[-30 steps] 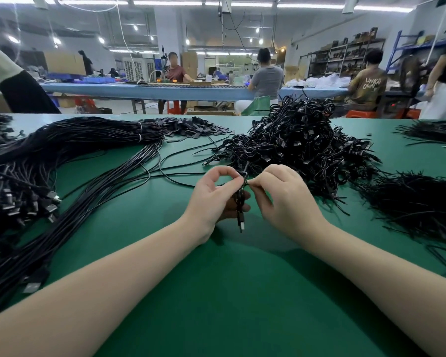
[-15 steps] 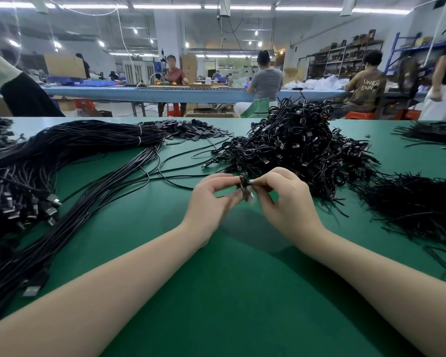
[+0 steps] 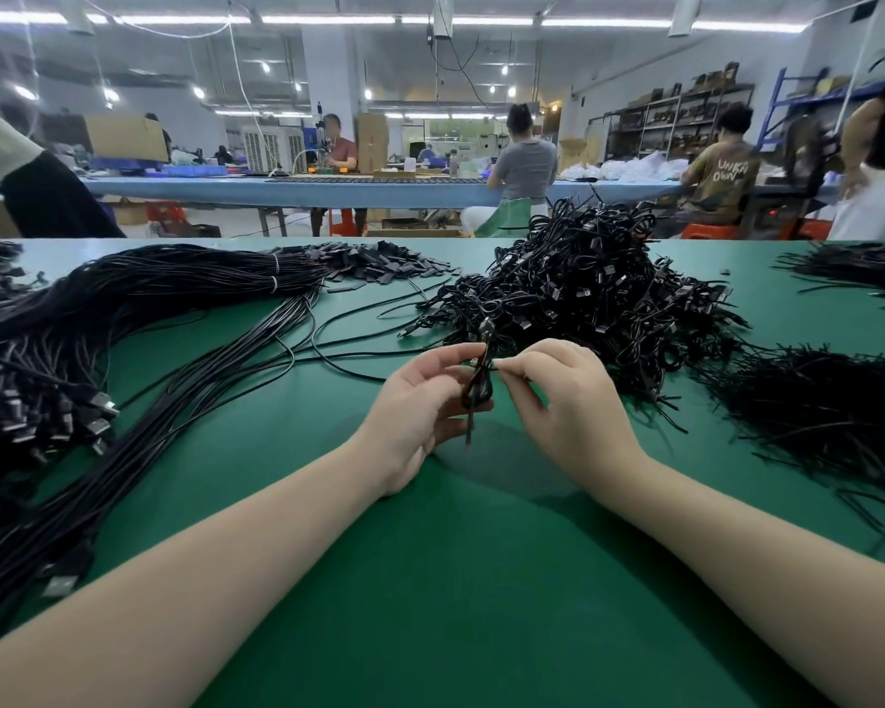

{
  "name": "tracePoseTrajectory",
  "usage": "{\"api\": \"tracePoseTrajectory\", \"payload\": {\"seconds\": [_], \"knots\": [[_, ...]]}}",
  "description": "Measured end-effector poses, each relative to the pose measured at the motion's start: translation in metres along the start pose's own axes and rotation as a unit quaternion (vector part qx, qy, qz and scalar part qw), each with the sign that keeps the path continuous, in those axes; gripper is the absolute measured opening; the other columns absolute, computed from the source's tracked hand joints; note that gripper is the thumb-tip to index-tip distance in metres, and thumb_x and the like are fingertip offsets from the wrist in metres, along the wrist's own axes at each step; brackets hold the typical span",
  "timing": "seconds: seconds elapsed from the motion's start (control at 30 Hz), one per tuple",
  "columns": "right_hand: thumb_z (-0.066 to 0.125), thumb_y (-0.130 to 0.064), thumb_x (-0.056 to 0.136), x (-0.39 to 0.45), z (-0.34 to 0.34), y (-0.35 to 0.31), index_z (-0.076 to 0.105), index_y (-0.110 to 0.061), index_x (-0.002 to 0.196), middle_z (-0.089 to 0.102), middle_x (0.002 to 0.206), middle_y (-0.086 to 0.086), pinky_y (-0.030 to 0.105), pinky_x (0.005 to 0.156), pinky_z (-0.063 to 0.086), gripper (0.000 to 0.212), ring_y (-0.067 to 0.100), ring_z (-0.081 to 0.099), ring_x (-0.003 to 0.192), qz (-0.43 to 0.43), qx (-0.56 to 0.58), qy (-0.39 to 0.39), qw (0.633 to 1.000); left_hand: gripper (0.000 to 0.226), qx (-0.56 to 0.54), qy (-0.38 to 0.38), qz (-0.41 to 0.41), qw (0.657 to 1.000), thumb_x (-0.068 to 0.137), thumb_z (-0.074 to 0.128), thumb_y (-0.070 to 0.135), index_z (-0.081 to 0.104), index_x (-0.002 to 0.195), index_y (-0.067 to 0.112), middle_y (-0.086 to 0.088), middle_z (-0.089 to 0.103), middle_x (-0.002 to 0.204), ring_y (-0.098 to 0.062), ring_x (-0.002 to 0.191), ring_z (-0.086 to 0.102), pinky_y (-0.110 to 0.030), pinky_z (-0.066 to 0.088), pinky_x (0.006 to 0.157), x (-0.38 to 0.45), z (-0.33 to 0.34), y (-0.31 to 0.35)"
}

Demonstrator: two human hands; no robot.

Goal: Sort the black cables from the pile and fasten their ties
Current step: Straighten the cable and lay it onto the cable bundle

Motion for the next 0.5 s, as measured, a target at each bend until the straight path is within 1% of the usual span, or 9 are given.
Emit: {"api": "tracePoseTrajectory", "payload": {"seconds": [0.07, 0.13, 0.17, 0.27, 0.33, 0.37, 0.43, 0.47, 0.5], "knots": [[0.071, 0.0, 0.081, 0.0, 0.002, 0.001, 0.072, -0.001, 0.086, 0.066, 0.076, 0.009, 0.043, 0.068, 0.052, 0.005, 0.031, 0.063, 0.072, 0.007, 0.015, -0.009, 1.0, 0.045, 0.06, 0.005, 0.044, 0.997, 0.088, 0.054, -0.01, 0.074, 0.095, 0.03, 0.006, 0.074, 0.089, -0.008, 0.075, 0.067, -0.017, 0.051, 0.063, -0.001, -0.001, 0.001], [0.071, 0.002, 0.08, 0.001, 0.003, -0.001, 0.072, 0.0, 0.084, 0.065, 0.075, 0.008, 0.043, 0.065, 0.052, 0.004, 0.029, 0.062, 0.07, 0.007, 0.031, -0.01, 0.999, 0.041, 0.104, 0.024, 0.076, 0.991, 0.083, 0.065, -0.007, 0.076, 0.094, 0.031, -0.006, 0.074, 0.09, -0.011, 0.08, 0.064, -0.021, 0.052, 0.075, -0.002, -0.004, 0.003], [0.071, 0.002, 0.08, 0.002, 0.002, -0.003, 0.071, 0.0, 0.083, 0.064, 0.074, 0.008, 0.042, 0.064, 0.052, 0.003, 0.028, 0.062, 0.07, 0.005, 0.04, -0.007, 0.999, 0.038, 0.121, 0.039, 0.091, 0.988, 0.081, 0.07, -0.004, 0.076, 0.093, 0.032, -0.009, 0.073, 0.091, -0.012, 0.08, 0.063, -0.023, 0.051, 0.078, -0.003, -0.006, 0.005], [0.069, 0.0, 0.082, 0.003, 0.0, -0.007, 0.07, 0.0, 0.082, 0.063, 0.072, 0.007, 0.04, 0.063, 0.051, 0.002, 0.025, 0.06, 0.068, 0.002, 0.065, 0.003, 0.998, 0.033, 0.204, 0.095, 0.143, 0.964, 0.076, 0.078, 0.007, 0.076, 0.092, 0.036, -0.007, 0.064, 0.101, -0.009, 0.074, 0.052, -0.021, 0.045, 0.076, -0.005, -0.011, 0.013], [0.067, -0.001, 0.083, 0.003, -0.001, -0.006, 0.071, -0.001, 0.084, 0.063, 0.073, 0.005, 0.037, 0.064, 0.05, 0.003, 0.021, 0.058, 0.069, 0.017, 0.084, 0.009, 0.996, 0.032, 0.262, 0.11, 0.166, 0.944, 0.076, 0.079, 0.015, 0.073, 0.092, 0.042, -0.007, 0.057, 0.104, -0.008, 0.076, 0.047, -0.015, 0.042, 0.076, -0.007, -0.01, 0.015], [0.067, -0.001, 0.083, 0.003, -0.001, -0.005, 0.07, -0.002, 0.084, 0.063, 0.074, 0.004, 0.035, 0.065, 0.05, 0.004, 0.02, 0.058, 0.07, 0.026, 0.093, 0.011, 0.995, 0.03, 0.275, 0.108, 0.171, 0.94, 0.077, 0.079, 0.017, 0.072, 0.092, 0.042, -0.006, 0.054, 0.102, -0.004, 0.079, 0.046, -0.012, 0.041, 0.075, -0.007, -0.009, 0.016], [0.067, 0.001, 0.082, 0.003, -0.001, -0.003, 0.07, -0.004, 0.084, 0.063, 0.076, 0.002, 0.028, 0.067, 0.049, 0.006, 0.016, 0.057, 0.071, 0.043, 0.106, 0.022, 0.993, 0.021, 0.274, 0.099, 0.169, 0.942, 0.079, 0.077, 0.018, 0.072, 0.094, 0.033, 0.0, 0.051, 0.099, 0.008, 0.082, 0.047, -0.007, 0.04, 0.072, -0.008, -0.008, 0.016], [0.068, 0.002, 0.082, 0.004, -0.002, -0.001, 0.07, -0.004, 0.084, 0.062, 0.076, 0.0, 0.024, 0.068, 0.049, 0.007, 0.014, 0.057, 0.072, 0.052, 0.108, 0.031, 0.992, 0.015, 0.263, 0.09, 0.159, 0.947, 0.082, 0.075, 0.018, 0.072, 0.094, 0.027, 0.001, 0.056, 0.1, 0.008, 0.084, 0.05, -0.008, 0.042, 0.072, -0.007, -0.006, 0.015], [0.069, 0.003, 0.082, 0.004, -0.003, 0.0, 0.07, -0.004, 0.083, 0.062, 0.076, 0.0, 0.022, 0.069, 0.048, 0.007, 0.014, 0.057, 0.072, 0.059, 0.108, 0.04, 0.992, 0.009, 0.244, 0.077, 0.143, 0.956, 0.085, 0.071, 0.019, 0.071, 0.094, 0.022, -0.001, 0.063, 0.099, 0.002, 0.085, 0.055, -0.011, 0.044, 0.072, -0.007, -0.004, 0.014]]}}
Point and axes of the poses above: each hand's wrist, its own x-axis towards the middle knuckle, its own z-axis out of the palm, y = z × x, the point moved 6 cm from there along x, towards the middle knuckle
